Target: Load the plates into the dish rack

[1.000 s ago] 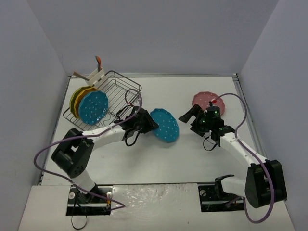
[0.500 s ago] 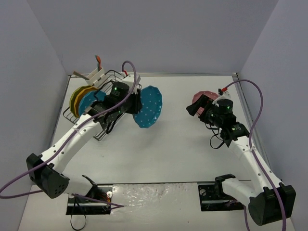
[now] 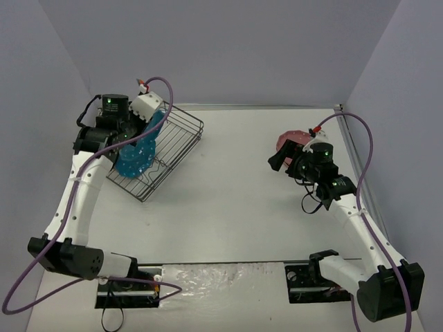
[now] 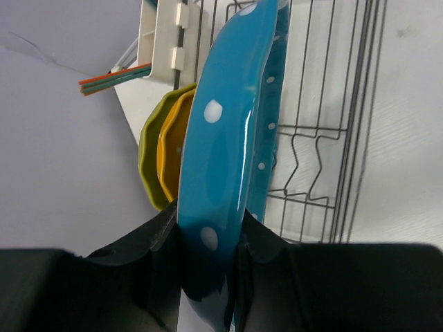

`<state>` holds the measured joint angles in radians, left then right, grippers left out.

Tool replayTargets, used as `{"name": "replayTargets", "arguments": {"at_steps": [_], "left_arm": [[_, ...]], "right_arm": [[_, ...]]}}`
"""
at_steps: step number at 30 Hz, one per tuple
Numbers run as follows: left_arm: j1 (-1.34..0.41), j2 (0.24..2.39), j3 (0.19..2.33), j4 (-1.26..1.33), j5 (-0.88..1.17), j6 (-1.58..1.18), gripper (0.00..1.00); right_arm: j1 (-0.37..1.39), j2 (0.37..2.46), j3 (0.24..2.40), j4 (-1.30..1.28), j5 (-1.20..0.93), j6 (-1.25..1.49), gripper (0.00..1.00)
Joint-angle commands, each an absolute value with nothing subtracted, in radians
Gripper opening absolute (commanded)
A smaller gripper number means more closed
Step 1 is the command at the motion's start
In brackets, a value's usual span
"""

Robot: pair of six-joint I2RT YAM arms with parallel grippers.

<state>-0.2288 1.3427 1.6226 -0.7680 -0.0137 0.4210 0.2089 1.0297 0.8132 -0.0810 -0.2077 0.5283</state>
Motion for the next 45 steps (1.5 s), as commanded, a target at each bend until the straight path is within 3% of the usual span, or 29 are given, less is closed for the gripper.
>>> {"name": "replayTargets", "arguments": {"at_steps": [1,5,36,45], "left_arm": [[-0.144,1.364,1.698,-0.666,0.051,0.64,0.0],[-0.086,1.407,1.684,-0.648,0.133,0.664,0.0],[-0.009,1.541,1.459,-0.497,0.16,0.637,0.01],[-0.008,1.568,1.397,-0.433,0.149,0.618,0.19]], "right_arm": [[0.201,1.039,0.818,-0.043,-0.217,0.485,1.0],[0.201,1.052,0.813,-0.044,-0.22,0.472,1.0],[0.201,1.091,0.796,-0.042,-0.225,0.465,1.0],[0.201,1.087,0.785,-0.041,-0.213,0.464,1.0]]}}
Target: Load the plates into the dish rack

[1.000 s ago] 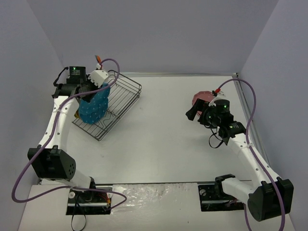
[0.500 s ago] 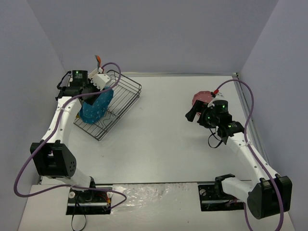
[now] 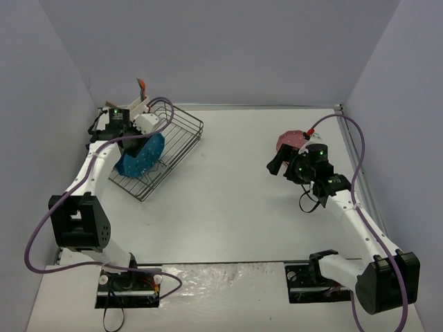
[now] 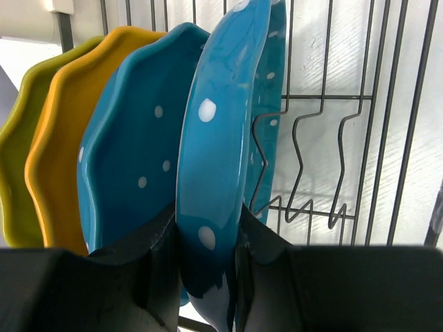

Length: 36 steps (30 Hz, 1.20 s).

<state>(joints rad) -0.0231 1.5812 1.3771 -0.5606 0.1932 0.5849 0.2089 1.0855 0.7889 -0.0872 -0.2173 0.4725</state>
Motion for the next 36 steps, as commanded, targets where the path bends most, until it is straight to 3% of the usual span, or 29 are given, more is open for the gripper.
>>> {"name": "replayTargets", "arguments": {"at_steps": [1,5,10,17,30,36], "left_arm": [[-0.008,1.572,1.391,-0.424,0.145,0.613,0.24],[-0.008,1.568,1.373,-0.405,0.129,0.584,0.45],[-0.008,1.535,1.347,-0.374,0.102,0.548,0.62],[-0.008,1.456,1.335,-0.342,0.112,0.491,0.73],[-0.012,1.293,1.31,-0.321,0.159,0.203,0.82],[-0.012,1.193,1.28,-0.354,0.153,-0.01,0.96]], "right_arm": [[0.201,1.086,0.784,-0.041,-0.212,0.465,1.0],[0.201,1.075,0.781,-0.043,-0.19,0.471,1.0],[0.201,1.072,0.779,-0.043,-0.136,0.482,1.0],[0.199,1.078,0.787,-0.043,-0.06,0.517,1.0],[0.151,1.167,0.831,-0.079,0.19,0.654,1.0],[0.047,1.315,0.902,-0.083,0.218,0.693,1.0]]}}
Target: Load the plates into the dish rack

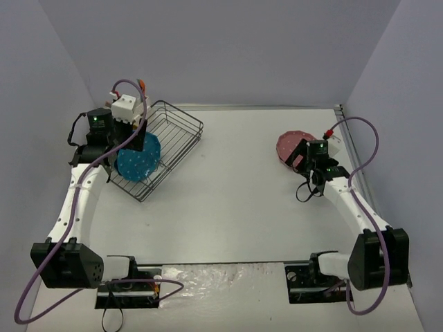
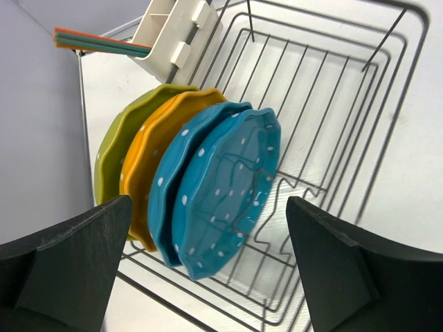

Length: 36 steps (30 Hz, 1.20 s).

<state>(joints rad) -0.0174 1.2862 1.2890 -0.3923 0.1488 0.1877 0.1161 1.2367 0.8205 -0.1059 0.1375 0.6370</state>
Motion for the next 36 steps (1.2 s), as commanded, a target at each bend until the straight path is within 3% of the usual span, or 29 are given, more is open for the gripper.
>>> {"name": "replayTargets", "arguments": {"at_steps": [1,6,11,27,32,36], "left_arm": [[-0.011,1.169,1.258,-0.352,0.153,-0.033,0.97],[-0.012,1.089,1.16,-0.317,0.11,-0.037,0.97],[-0.012,1.052,1.08,-0.248,0.147,-0.075,0.97],[-0.012,1.065,1.046,-0.219,0.215,-0.115,0.97],[-0.012,1.069,1.045,-0.216,0.221,-0.119,0.97],[-0.012,1.066,1.044,-0.217,0.225,-0.121,0.97]], "right_arm": [[0.025,1.342,0.916,-0.082,0.226,0.703,1.0],[-0.044,1.468,0.982,-0.078,0.243,0.72,0.98],[-0.071,1.581,1.034,-0.056,0.224,0.734,0.86],[-0.073,1.716,1.045,0.038,0.15,0.755,0.26],[-0.074,1.688,1.042,0.037,0.154,0.76,0.01],[-0.074,1.654,1.038,0.032,0.144,0.761,0.0]]}}
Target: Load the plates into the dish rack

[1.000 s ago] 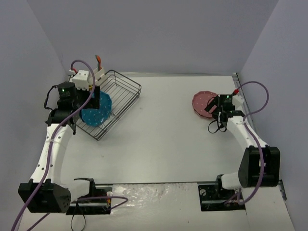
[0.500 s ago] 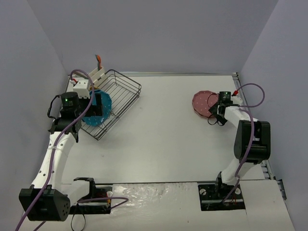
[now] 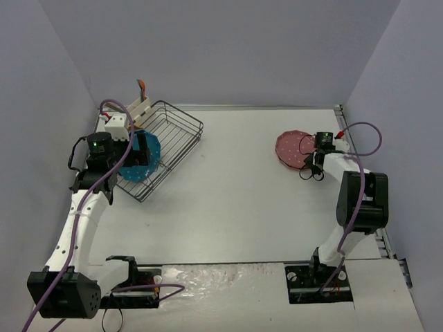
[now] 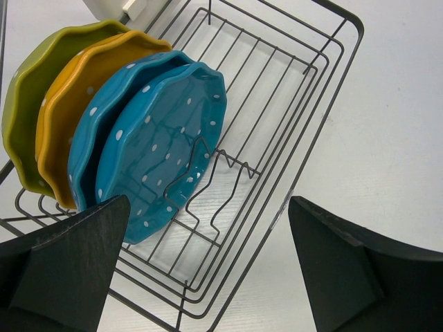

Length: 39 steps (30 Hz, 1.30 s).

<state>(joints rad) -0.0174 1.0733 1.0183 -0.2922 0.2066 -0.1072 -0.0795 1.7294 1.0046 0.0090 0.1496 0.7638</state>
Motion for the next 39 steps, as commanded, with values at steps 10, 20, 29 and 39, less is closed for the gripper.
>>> {"name": "replayTargets", "arguments": {"at_steps": [10,20,29,39], "left_arm": [[-0.012,1.069,1.043,-0.215,0.232,-0.123,0.97],[-0.012,1.079,1.043,-0.214,0.236,-0.125,0.97],[-0.012,1.085,1.042,-0.214,0.243,-0.129,0.97],[-0.012,1.091,1.042,-0.213,0.244,-0.132,0.97]], "right_arm": [[-0.078,1.552,1.043,-0.001,0.134,0.756,0.0],[-0.098,1.489,0.987,-0.044,0.094,0.748,0.0],[-0.13,1.465,0.916,-0.041,0.064,0.731,0.0],[-0.145,1.466,0.871,-0.015,0.044,0.721,0.09]]}}
